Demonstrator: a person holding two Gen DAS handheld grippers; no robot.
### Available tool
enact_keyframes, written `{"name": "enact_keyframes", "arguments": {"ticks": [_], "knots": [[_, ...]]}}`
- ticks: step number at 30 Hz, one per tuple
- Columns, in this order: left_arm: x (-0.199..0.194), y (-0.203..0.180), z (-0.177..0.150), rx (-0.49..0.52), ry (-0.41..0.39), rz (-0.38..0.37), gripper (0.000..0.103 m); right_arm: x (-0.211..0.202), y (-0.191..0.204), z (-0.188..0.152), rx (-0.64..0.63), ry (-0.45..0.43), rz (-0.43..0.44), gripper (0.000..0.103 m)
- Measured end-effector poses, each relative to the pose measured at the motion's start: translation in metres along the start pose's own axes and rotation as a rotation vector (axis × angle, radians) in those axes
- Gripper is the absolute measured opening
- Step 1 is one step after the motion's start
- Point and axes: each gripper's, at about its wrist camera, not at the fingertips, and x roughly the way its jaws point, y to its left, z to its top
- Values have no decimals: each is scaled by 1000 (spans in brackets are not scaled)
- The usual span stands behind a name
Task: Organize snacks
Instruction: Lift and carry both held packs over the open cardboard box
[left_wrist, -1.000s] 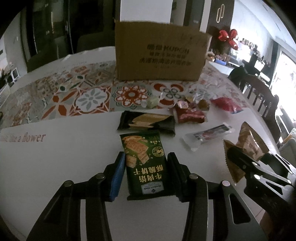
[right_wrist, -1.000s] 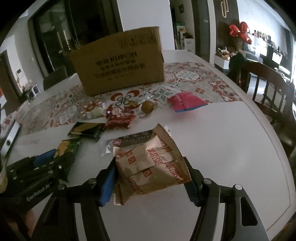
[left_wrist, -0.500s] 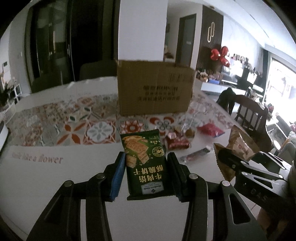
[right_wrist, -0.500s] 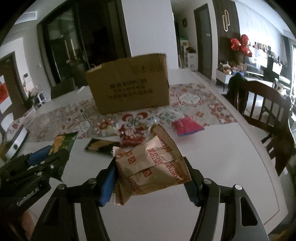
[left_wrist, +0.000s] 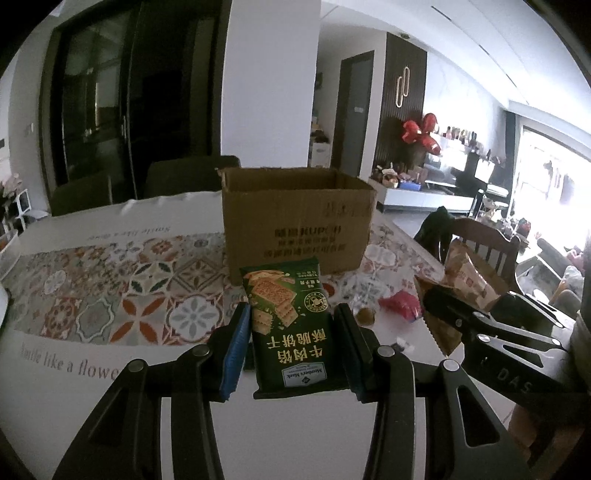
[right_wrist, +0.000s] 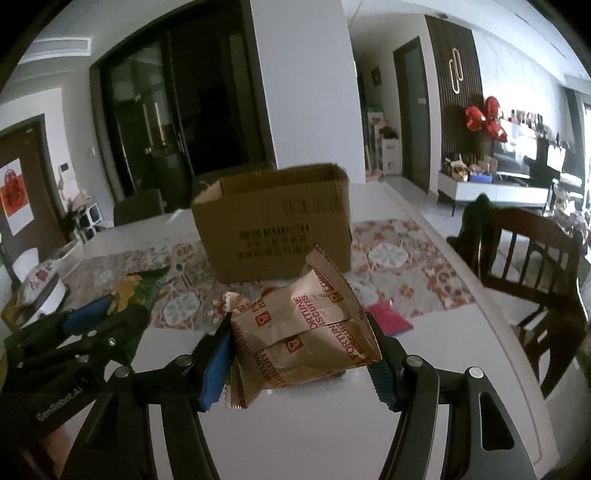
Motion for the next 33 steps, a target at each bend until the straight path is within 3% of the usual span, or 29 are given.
{"name": "enact_keyframes", "arguments": {"ticks": [19,33], "knots": [[20,7,70,48,-126,-5,45,34,-4,68,-2,-90,41,65],[45,10,123,80,-158,0,45,69,-10,126,-8,-92,71,65]]}}
